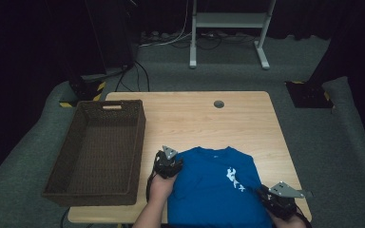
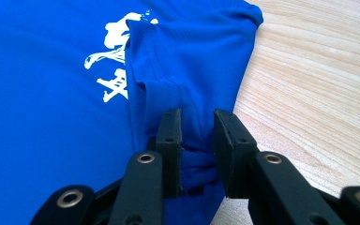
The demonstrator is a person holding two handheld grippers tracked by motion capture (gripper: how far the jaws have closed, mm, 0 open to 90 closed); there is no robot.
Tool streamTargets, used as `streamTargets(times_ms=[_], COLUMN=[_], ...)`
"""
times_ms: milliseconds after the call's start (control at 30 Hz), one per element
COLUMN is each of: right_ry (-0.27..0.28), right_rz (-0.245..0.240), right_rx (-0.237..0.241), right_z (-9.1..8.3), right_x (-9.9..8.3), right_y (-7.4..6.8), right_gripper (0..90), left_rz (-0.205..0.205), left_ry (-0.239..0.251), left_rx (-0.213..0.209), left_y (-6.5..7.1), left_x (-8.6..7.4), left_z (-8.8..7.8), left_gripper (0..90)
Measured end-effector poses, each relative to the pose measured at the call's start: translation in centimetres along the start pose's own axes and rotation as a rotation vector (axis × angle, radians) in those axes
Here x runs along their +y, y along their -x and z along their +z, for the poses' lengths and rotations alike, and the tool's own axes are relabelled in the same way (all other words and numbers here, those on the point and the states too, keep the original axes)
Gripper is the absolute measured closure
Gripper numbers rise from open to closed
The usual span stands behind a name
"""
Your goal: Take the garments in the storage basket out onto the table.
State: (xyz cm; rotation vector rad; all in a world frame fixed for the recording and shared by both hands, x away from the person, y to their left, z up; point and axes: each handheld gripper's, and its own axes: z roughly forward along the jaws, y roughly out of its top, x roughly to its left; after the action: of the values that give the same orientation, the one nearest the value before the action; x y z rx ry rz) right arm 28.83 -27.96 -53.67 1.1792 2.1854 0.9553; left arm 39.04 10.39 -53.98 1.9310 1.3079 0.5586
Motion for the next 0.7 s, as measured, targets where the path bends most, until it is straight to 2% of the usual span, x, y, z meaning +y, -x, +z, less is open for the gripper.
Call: streamTargets(times_ms=[167, 267, 400, 533, 700], right_ry=[-0.009, 0.018, 0.028, 0.013, -0.015], right_rz=[0.027, 0.055, 0.053, 0.059, 0.112], right_rx=[0.016, 0.021, -0.001, -0.013, -0.016], right_z=[-0.1, -0.4, -0.4, 1.0, 3.8], right_x=[0.3, 1.0, 2.5, 4.2, 6.4], right_y=[0.1, 0.1, 0.6, 1.5, 3.3], right_gripper=[68.0, 67.0, 65.5, 64.6, 62.6], left_rz=[-0.003, 0.006, 0.015, 0.041, 0.030], left_ry=[0.002, 0.001, 0.005, 0.005, 0.003], left_rx=[0.001, -0.004, -0.008, 0.002, -0.010], left_y=[0.0, 0.2, 0.3, 0.5, 0.4], left_x=[0.0, 0.0, 0.0, 0.0, 0.0], left_z=[0.0, 0.0, 0.0, 0.0, 0.0], left_gripper=[68.4, 72.7, 76.6, 79.0, 79.4])
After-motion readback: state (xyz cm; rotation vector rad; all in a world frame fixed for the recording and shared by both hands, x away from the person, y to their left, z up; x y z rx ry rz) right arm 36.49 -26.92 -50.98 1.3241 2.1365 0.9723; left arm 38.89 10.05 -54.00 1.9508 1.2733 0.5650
